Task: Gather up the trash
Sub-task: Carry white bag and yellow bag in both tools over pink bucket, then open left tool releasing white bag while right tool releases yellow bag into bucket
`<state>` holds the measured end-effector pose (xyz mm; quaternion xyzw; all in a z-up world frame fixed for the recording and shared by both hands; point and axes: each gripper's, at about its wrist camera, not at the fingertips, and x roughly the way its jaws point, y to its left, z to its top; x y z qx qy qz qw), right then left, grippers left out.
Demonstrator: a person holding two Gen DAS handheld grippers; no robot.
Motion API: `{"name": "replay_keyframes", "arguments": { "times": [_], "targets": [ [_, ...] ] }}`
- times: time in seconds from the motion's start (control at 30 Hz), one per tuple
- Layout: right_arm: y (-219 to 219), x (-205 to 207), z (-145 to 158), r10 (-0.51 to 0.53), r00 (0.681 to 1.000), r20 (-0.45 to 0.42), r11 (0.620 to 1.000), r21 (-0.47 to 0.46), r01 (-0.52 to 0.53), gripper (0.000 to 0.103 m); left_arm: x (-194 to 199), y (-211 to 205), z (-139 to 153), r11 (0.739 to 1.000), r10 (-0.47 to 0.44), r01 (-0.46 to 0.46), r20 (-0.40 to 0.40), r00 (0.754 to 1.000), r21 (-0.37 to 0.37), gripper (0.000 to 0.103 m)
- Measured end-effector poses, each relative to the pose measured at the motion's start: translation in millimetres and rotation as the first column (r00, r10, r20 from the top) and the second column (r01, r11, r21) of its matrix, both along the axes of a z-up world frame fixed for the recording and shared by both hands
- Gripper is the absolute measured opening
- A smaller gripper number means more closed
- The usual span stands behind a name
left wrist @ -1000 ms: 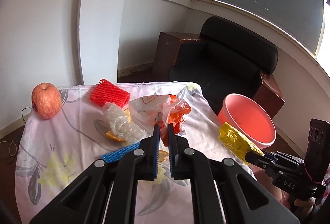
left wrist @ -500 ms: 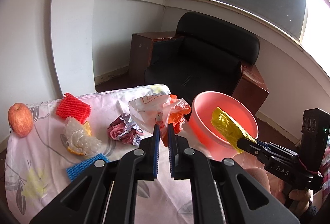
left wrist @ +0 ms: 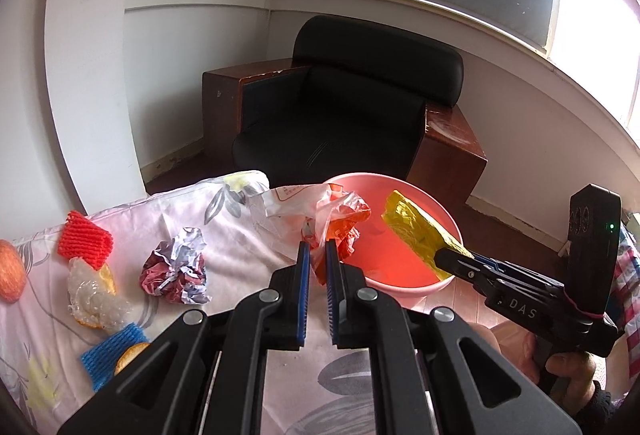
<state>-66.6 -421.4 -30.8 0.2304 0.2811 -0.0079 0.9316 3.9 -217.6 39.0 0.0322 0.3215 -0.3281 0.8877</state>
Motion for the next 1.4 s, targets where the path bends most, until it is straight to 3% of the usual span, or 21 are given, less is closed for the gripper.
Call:
{"name": "replay_keyframes", "arguments": {
  "times": [0.57,0.97,1.4],
  "targets": [
    [-33.6,5.9,-14.8,-0.09,0.996,-0.028,0.995,0.043,0.091,0.018,7.3,-43.6,-10.0,0.996,-0.087,0.087,0.001,0.996,0.024,0.007],
    [-61.3,5.9,-26.9,-0.16,0.985,-0.068,0.985,0.052,0.163,0.018,19.3,-83.2,-29.1,0.99,-0.141,0.143,-0.055,0.988,0.023,0.007],
    [-65.7,15.1,-31.6,-0.172,0.981,-0.091,0.983,0.05,0.177,0.018,33.0,-113.4,-54.6,0.984,-0.15,0.158,-0.09,0.984,0.084,0.007]
  ]
}}
